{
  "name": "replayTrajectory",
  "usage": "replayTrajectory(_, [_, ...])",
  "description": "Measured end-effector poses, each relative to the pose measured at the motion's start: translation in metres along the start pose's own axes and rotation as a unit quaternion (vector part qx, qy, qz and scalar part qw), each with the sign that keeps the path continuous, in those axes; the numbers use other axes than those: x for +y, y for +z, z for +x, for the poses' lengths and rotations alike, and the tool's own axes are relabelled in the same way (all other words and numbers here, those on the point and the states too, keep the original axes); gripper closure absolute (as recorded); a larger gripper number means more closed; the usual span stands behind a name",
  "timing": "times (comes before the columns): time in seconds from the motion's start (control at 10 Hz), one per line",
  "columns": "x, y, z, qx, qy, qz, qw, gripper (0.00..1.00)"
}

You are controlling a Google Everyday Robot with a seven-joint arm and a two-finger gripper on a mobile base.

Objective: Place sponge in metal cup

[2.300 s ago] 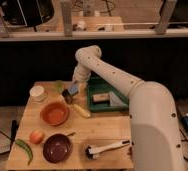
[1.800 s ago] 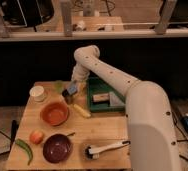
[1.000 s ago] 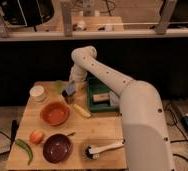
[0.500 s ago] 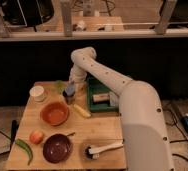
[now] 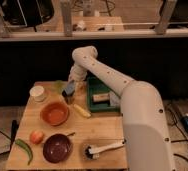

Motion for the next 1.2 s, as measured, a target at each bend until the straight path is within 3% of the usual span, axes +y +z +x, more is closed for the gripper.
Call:
replayTrajectory(0.3, [-0.003, -0.003, -0.003, -0.027, -0.017, -0.001, 0.9995, 1.0])
replayTrajectory(0.6, [-0.004, -0.003, -0.01, -0.059, -0.042, -0.014, 0.9973, 1.0])
replayTrajectory(1.0, [-0.006, 0.002, -0.023, -0.093, -0.091, -0.043, 0.9906, 1.0])
replayTrajectory(1.2, [-0.005, 0.006, -0.03, -0.1, -0.116, -0.07, 0.9857, 1.0])
